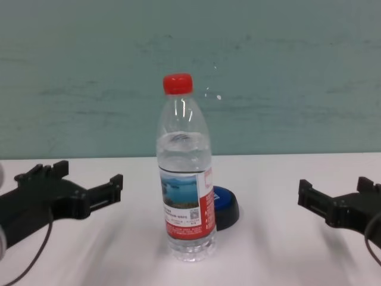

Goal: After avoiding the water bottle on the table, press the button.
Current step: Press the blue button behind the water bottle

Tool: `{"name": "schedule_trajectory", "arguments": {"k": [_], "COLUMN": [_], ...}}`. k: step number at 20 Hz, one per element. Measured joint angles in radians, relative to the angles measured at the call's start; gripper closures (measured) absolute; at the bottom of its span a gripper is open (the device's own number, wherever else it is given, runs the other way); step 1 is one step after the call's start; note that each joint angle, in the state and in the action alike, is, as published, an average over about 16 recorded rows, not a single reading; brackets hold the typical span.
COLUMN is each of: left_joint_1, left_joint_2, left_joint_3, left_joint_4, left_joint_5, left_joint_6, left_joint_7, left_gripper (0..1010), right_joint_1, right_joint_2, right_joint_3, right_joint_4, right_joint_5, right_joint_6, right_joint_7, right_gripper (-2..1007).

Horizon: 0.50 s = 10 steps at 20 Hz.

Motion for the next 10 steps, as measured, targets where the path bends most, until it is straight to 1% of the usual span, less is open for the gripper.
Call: {"name": "schedule_trajectory", "arguments": {"k": [5, 10], "left_joint_1": [0.073, 0.134], "left_joint_2": [0.002, 0.002], "left_joint_3": [-0.018, -0.029], "left_joint_4": [-0.074, -0.122], "left_joint_5": [-0.018, -0.037], "left_joint_6": [0.002, -0.011], "left_joint_7": [-0.005, -0.014], "left_gripper": [10, 10], "right_joint_1": [0.0, 0.0], "right_joint_2": [0.0, 0.0], "right_joint_3": [0.0, 0.0], "right_joint_4": [0.0, 0.0], "right_joint_5": [0.0, 0.0], "right_joint_6": [0.0, 0.0], "right_joint_7": [0.0, 0.0], "right_gripper": [1, 1]}}
